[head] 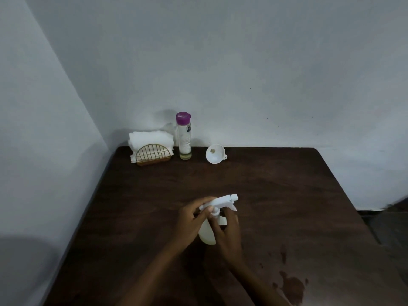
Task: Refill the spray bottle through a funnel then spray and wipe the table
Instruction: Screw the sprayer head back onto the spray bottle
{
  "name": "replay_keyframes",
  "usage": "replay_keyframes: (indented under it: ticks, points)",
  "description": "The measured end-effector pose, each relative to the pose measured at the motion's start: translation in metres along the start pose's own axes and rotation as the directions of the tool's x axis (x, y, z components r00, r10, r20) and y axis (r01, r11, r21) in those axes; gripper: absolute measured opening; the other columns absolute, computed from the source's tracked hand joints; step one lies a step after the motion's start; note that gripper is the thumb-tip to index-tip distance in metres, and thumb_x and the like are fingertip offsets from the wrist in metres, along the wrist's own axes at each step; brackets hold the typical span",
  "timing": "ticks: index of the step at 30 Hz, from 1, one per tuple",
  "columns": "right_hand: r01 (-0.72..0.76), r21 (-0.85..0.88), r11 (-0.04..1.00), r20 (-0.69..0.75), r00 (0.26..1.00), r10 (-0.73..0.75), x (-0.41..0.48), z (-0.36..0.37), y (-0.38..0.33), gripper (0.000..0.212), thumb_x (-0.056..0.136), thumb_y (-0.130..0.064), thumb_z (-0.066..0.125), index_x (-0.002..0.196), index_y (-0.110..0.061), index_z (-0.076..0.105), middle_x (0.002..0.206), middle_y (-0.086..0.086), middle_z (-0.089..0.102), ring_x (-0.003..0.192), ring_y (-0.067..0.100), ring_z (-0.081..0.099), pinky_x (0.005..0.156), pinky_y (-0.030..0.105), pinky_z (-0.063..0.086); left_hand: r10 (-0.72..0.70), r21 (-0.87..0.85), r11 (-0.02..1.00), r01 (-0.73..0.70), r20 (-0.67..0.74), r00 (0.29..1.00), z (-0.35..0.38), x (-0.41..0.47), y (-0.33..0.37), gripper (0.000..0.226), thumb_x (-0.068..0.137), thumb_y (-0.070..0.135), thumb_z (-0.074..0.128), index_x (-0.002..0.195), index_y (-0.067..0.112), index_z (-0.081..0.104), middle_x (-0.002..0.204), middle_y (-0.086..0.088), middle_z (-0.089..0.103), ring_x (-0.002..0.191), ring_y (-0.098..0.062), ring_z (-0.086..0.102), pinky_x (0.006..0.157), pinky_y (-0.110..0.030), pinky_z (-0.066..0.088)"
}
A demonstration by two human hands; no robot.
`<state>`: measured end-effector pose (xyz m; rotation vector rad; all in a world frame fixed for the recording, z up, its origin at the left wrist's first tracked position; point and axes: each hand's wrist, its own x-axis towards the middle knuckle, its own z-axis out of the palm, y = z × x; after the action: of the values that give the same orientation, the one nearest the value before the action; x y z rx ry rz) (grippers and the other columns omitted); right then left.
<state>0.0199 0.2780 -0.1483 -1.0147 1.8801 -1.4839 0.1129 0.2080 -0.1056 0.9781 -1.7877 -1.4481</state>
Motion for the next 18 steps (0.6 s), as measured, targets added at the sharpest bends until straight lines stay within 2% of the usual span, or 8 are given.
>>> replay_keyframes:
  ticks: [2,4,6,9,12,15,18]
  points:
    - [-0.005,0.037,0.999,0.006,1.000,0.005,-0.0020,-0.0004,-0.0029,0.046,0.082,-0.059,0.045,0.106,-0.022,0.056,0.114,-0.008,0.053,0.109,0.006,0.049,0.088,0.030,0.048,0.000,0.016,1.000,0.000,0.009,1.000,-0.0003,0.0005,-0.0002,0.031,0.088,0.011,0.058,0.107,0.035,0.058,0.106,0.020,0.061,0.103,0.010,0.056,0.084,-0.009,0.045]
    - [0.009,0.048,0.999,0.020,1.000,-0.010,-0.0021,-0.0019,-0.0050,0.045,0.084,-0.057,0.043,0.105,-0.019,0.057,0.110,-0.007,0.055,0.106,0.006,0.050,0.089,0.032,0.046,0.004,0.015,1.000,-0.004,0.004,1.000,-0.0002,0.0004,0.0005,0.029,0.088,0.009,0.058,0.110,0.029,0.059,0.105,0.020,0.061,0.101,0.012,0.055,0.082,-0.008,0.045]
    - [0.017,0.059,0.998,0.041,0.999,-0.019,-0.0018,-0.0026,-0.0042,0.043,0.085,-0.057,0.045,0.105,-0.022,0.058,0.109,-0.006,0.057,0.105,0.008,0.052,0.084,0.026,0.047,0.014,0.015,1.000,-0.014,-0.002,1.000,0.0000,0.0007,0.0005,0.028,0.088,0.007,0.058,0.111,0.023,0.059,0.103,0.021,0.060,0.098,0.016,0.055,0.080,-0.006,0.044]
    - [-0.002,0.034,0.999,-0.005,1.000,0.002,-0.0016,-0.0002,-0.0023,0.052,0.079,-0.059,0.049,0.104,-0.014,0.060,0.104,0.003,0.060,0.098,0.015,0.056,0.069,0.011,0.045,0.018,0.017,1.000,-0.018,0.009,1.000,0.0004,0.0006,0.0005,0.028,0.088,0.008,0.058,0.112,0.023,0.059,0.104,0.020,0.060,0.099,0.014,0.055,0.080,-0.007,0.044]
    - [-0.013,-0.005,1.000,-0.043,0.999,0.013,-0.0024,0.0004,-0.0046,0.057,0.076,-0.060,0.053,0.105,-0.012,0.059,0.102,0.001,0.061,0.095,0.011,0.057,0.064,0.007,0.044,0.013,0.015,1.000,-0.013,0.008,1.000,0.0004,-0.0006,0.0004,0.029,0.088,0.008,0.057,0.110,0.026,0.058,0.104,0.020,0.060,0.100,0.014,0.055,0.080,-0.007,0.045]
    - [-0.047,0.042,0.998,-0.029,0.998,0.049,-0.0070,-0.0007,-0.0072,0.045,0.084,-0.054,0.055,0.112,-0.020,0.056,0.112,-0.007,0.057,0.103,0.004,0.053,0.073,0.016,0.048,0.002,0.009,1.000,-0.002,0.011,1.000,0.0006,-0.0009,0.0006,0.028,0.088,0.009,0.057,0.110,0.026,0.059,0.105,0.020,0.060,0.100,0.015,0.054,0.082,-0.007,0.044]
    - [-0.043,0.028,0.999,-0.022,0.999,0.044,-0.0096,-0.0004,-0.0080,0.038,0.089,-0.050,0.050,0.114,-0.022,0.057,0.117,-0.007,0.053,0.110,0.006,0.049,0.084,0.022,0.047,0.006,0.014,1.000,-0.006,0.009,1.000,0.0002,-0.0005,0.0012,0.029,0.088,0.010,0.058,0.106,0.032,0.057,0.105,0.020,0.059,0.099,0.018,0.053,0.082,-0.006,0.043]
